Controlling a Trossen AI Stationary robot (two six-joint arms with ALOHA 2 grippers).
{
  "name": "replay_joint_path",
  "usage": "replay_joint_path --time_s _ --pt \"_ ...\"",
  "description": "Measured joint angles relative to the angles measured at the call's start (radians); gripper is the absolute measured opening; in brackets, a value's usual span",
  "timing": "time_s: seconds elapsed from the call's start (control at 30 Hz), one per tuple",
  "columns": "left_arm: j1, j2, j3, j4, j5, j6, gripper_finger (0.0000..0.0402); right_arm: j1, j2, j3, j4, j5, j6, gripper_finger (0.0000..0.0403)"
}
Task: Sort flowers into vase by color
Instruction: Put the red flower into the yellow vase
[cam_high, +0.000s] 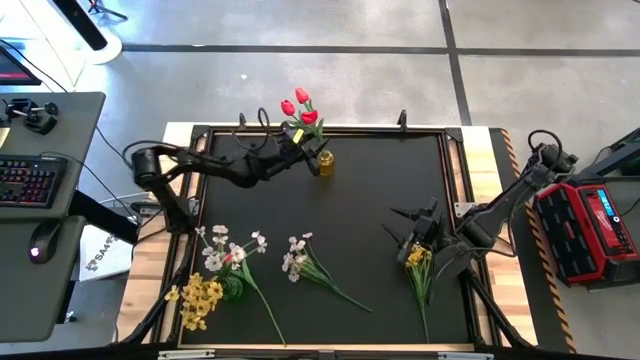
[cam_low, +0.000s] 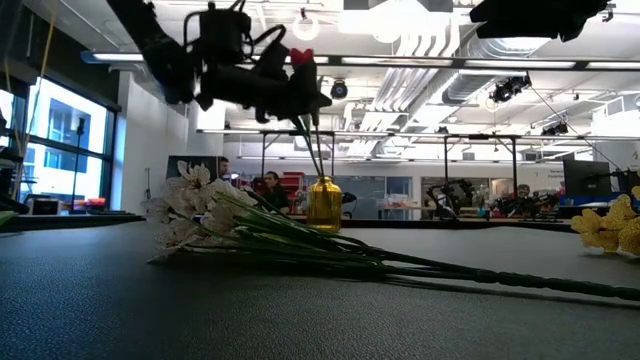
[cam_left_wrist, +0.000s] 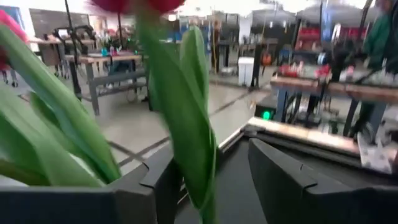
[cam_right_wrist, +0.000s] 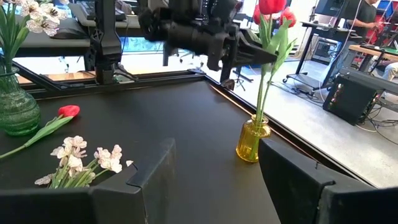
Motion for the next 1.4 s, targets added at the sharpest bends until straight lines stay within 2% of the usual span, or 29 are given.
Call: replay_joint_path --time_s 0.33,0.5,0.63,0.77,0.97,1.1,1.27,1.4 --pt "-0.002 -0.321 0.0 -0.434 -0.005 0.061 0.017 0.0 0.0 0.0 0.0 0.0 0.0 0.0216" --pt "-0.016 -0.427 0.0 -0.527 -0.015 0.101 0.017 0.0 0.0 0.0 0.0 0.0 0.0 0.0216" --pt "-0.041 -0.48 0.001 -0.57 -0.08 0.135 0.017 0.0 0.0 0.0 0.0 0.001 0.0 0.0216" --pt "-0.073 -0.506 0.001 -0.595 -0.162 0.156 0.017 0.0 0.0 0.0 0.0 0.001 0.0 0.0216" --pt "-0.103 -0.513 0.031 -0.668 -0.191 0.163 0.017 0.0 0.0 0.0 0.0 0.001 0.0 0.0216" --pt "-0.132 -0.5 0.125 -0.846 -0.288 0.16 0.017 0.0 0.0 0.0 0.0 0.001 0.0 0.0216" --pt "-0.184 -0.461 0.275 -1.111 -0.502 0.133 0.017 0.0 0.0 0.0 0.003 0.003 0.0 0.0216" --pt "-0.222 -0.424 0.39 -1.318 -0.559 0.061 0.017 0.0 0.0 0.0 0.003 0.003 0.0 0.0216"
